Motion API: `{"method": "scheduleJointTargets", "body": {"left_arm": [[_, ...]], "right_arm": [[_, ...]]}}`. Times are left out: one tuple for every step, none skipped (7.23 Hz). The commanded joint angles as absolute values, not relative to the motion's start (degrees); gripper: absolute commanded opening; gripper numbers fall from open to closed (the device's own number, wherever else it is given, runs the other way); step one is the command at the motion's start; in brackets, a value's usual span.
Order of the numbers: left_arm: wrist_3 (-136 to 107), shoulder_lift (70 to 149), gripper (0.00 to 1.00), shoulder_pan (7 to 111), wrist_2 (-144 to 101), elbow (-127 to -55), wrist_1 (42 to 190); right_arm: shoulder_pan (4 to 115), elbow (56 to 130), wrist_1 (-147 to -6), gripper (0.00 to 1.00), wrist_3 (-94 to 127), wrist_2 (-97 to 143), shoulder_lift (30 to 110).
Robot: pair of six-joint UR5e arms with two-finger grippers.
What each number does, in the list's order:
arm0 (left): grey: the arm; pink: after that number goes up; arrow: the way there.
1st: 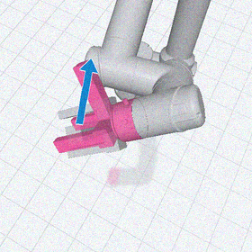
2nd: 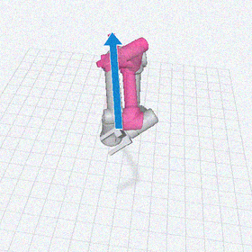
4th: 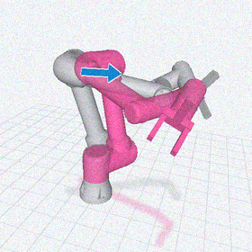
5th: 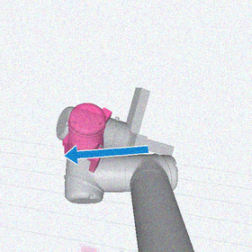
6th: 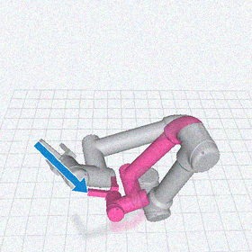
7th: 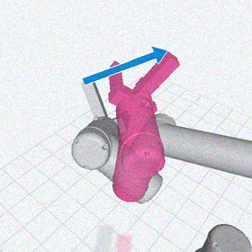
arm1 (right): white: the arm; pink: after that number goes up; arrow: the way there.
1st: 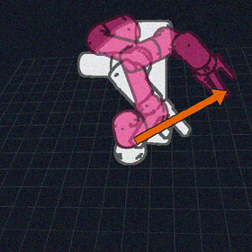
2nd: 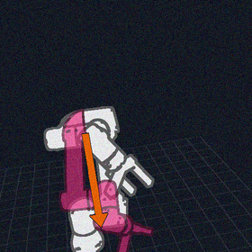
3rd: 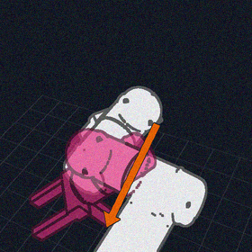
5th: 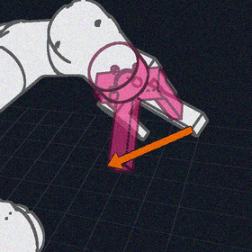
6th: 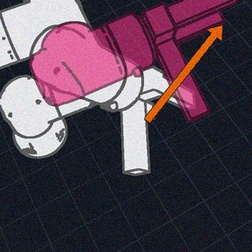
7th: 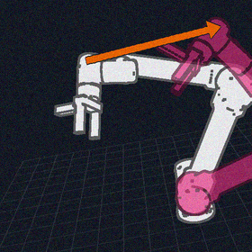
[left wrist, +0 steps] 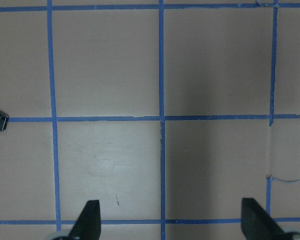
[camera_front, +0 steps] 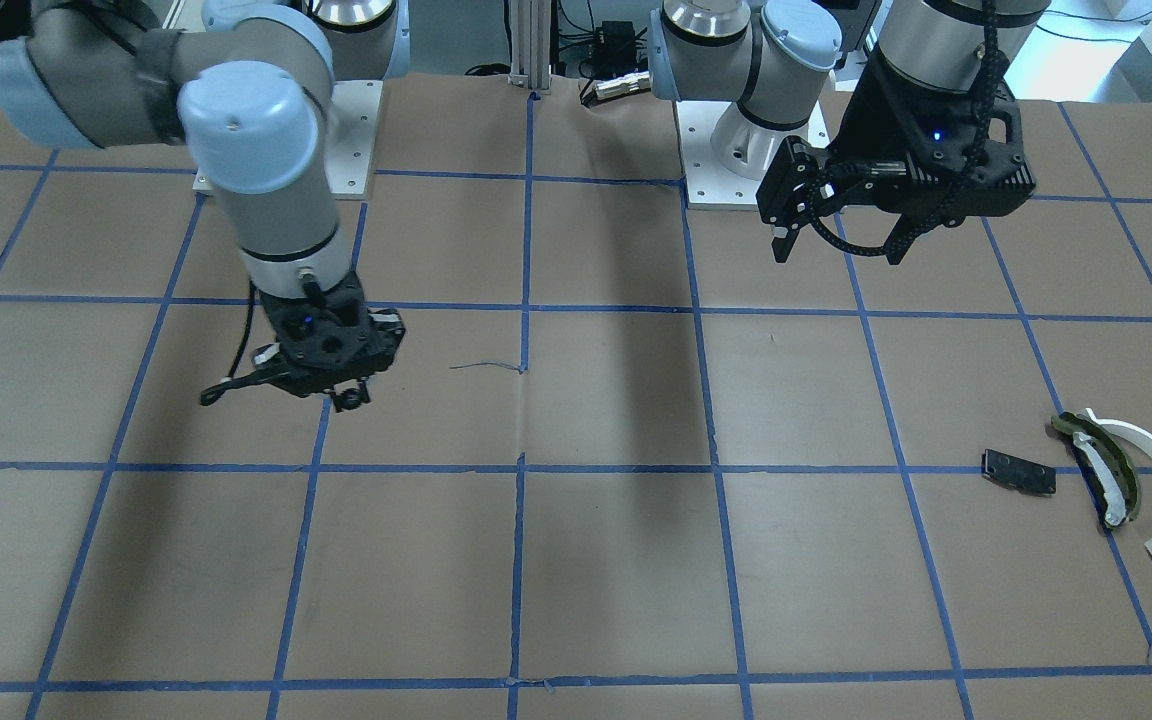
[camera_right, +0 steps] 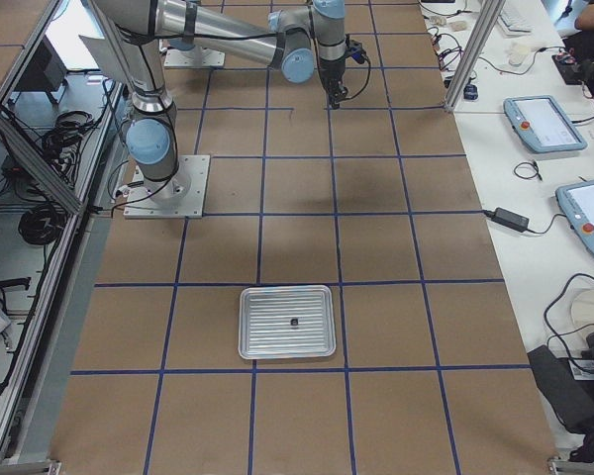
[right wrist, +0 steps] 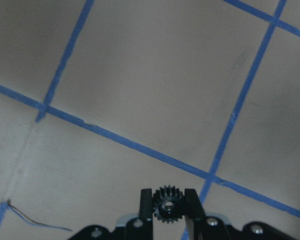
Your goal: Place bearing gear from tray to pile
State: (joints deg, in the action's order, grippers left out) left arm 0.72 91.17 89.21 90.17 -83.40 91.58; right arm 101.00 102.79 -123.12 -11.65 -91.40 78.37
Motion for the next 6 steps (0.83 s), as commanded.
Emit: {"method": "scheduleJointTargets", "body": {"left_arm": [[0.79,91.14,1.0,89.21,90.18,-83.41,91.58],[0.79,91.14,1.0,89.21,90.18,-83.41,91.67],[0.79,91.14,1.0,89.21,90.18,-83.41,91.67],[0.79,91.14,1.0,89.21,90.18,-83.41,91.67],[0.79,91.14,1.0,89.21,90.18,-83.41,91.67],[0.79,91.23,1.0,89.21,90.18,-83.41,91.58]], "right_arm": [[110.62,101.44,-128.93,0.16,4.07,-91.67,70.09],[112.74,101.25,-128.94,0.17,7.7,-91.5,67.09],[113.2,101.25,-128.94,0.17,8.43,-90.54,65.06],[113.55,101.34,-128.94,0.19,9.13,-90.35,63.21],[113.73,101.34,-129.02,0.5,9.23,-90.44,62.67],[113.73,101.25,-128.94,0.69,9.23,-90.35,62.23]]}}
